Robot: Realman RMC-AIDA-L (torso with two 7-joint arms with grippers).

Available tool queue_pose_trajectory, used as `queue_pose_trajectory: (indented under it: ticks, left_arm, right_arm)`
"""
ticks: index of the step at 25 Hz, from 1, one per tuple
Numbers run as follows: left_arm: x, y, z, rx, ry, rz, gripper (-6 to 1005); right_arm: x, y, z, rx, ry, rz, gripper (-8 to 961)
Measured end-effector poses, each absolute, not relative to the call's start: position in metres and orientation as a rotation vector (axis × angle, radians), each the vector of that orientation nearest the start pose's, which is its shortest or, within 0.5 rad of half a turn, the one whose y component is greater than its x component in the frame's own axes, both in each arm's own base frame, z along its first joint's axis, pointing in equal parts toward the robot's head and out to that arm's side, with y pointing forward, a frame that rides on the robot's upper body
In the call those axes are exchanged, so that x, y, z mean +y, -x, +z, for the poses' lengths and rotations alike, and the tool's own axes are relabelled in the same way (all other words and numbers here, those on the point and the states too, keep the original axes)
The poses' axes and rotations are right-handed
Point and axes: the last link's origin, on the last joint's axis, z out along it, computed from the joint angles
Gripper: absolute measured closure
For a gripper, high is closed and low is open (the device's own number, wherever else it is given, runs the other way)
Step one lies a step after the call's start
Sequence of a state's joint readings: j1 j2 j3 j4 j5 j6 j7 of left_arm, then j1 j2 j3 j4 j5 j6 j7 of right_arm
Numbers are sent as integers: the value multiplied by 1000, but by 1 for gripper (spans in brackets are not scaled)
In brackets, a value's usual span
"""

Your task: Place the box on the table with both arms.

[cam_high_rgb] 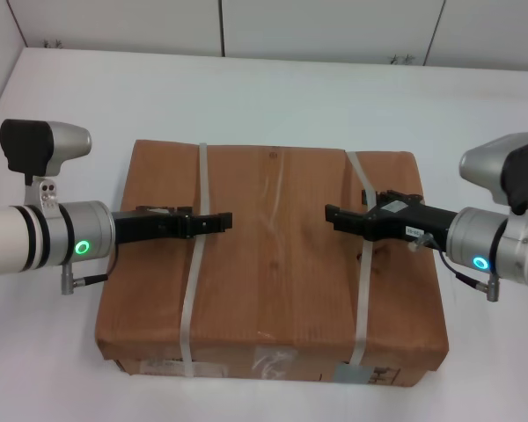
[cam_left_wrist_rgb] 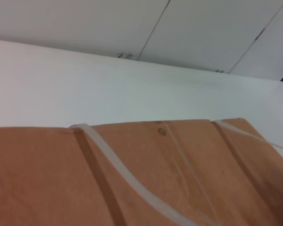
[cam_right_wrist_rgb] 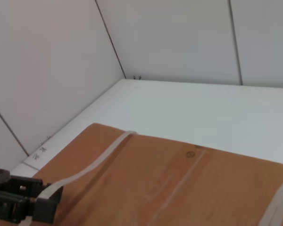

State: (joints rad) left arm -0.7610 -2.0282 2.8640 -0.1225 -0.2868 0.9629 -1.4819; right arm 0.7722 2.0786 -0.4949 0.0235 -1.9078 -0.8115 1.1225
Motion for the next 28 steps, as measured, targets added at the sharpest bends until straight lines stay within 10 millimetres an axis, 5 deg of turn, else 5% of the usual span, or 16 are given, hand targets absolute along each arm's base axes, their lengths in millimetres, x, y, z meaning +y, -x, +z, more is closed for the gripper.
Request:
queue_pose_trajectory:
  ticks: [3, 21, 28]
  left_arm:
    - [365, 307, -65, -1289, 2320, -436, 116]
    - [360, 308, -60, -1268, 2311, -527, 117]
    - [349, 295, -44, -1090, 2412, -720, 118]
  right_arm:
    - [362, -280, -103, 1037, 2353, 487, 112]
    - [355, -296, -72, 987, 2289, 633, 113]
    - [354, -285, -53, 811, 2357, 734, 115]
